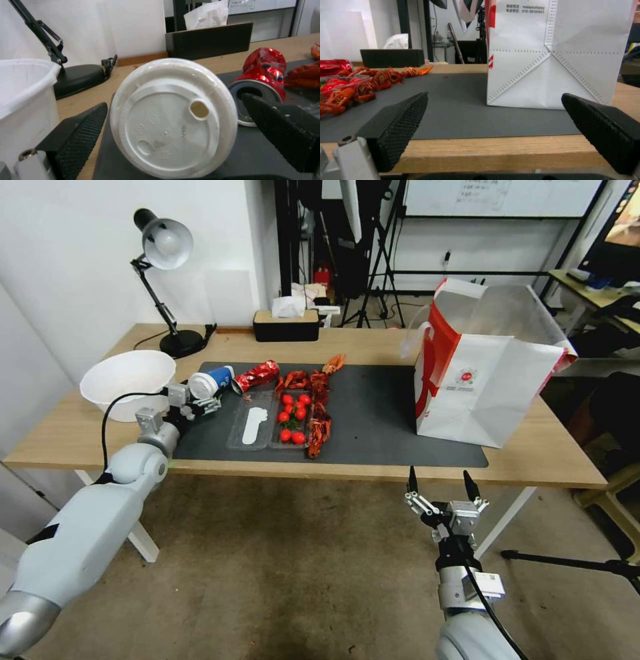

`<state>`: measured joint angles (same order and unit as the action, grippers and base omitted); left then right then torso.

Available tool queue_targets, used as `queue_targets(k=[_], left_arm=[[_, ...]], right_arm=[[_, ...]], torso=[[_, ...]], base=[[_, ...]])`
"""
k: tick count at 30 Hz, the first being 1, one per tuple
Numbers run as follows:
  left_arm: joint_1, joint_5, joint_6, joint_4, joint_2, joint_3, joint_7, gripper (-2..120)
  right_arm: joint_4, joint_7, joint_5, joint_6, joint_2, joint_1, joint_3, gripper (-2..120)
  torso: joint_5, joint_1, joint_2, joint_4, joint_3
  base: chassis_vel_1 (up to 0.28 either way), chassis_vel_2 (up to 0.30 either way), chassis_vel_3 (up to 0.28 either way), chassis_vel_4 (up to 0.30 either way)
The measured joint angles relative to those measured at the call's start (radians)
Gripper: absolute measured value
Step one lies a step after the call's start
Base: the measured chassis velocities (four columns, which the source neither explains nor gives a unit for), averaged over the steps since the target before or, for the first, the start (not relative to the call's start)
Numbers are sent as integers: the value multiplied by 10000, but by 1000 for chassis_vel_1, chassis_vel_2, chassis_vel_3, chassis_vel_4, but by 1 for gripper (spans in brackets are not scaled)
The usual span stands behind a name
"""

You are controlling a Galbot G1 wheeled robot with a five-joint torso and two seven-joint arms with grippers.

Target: Pick up the trash from the table and place it into the takeout bag.

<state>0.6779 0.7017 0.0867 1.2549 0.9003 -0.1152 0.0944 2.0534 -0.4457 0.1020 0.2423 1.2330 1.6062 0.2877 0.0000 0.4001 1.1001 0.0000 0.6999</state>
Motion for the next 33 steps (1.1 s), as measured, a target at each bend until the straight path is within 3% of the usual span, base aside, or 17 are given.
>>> queue_targets(k=[12, 17, 18, 22, 33], left_arm=[[-272, -18, 57, -367, 148, 137, 203, 100], [-265, -20, 164, -385, 131, 139, 321, 86], [-226, -18, 186, -373, 88, 134, 363, 78], [-189, -6, 196, -343, 22, 121, 431, 71], [-106, 6, 282, 32, -52, 1, 483, 67]], right_arm=[[-15, 0, 0, 5, 9, 16, 3, 100], [-27, 1, -6, 5, 19, 19, 2, 100], [-31, 1, -16, 5, 26, 18, -8, 100], [-33, 2, -33, 5, 27, 17, -23, 100], [-30, 8, -52, 5, 26, 48, -48, 100]], torso=[[0, 0, 0, 0, 1], [0, 0, -1, -1, 0], [-1, 0, 0, 0, 0], [-1, 0, 0, 0, 1], [0, 0, -1, -1, 0]], base=[[0, 0, 0, 0], [0, 0, 0, 0], [0, 0, 0, 0], [0, 0, 0, 0], [0, 0, 0, 0]])
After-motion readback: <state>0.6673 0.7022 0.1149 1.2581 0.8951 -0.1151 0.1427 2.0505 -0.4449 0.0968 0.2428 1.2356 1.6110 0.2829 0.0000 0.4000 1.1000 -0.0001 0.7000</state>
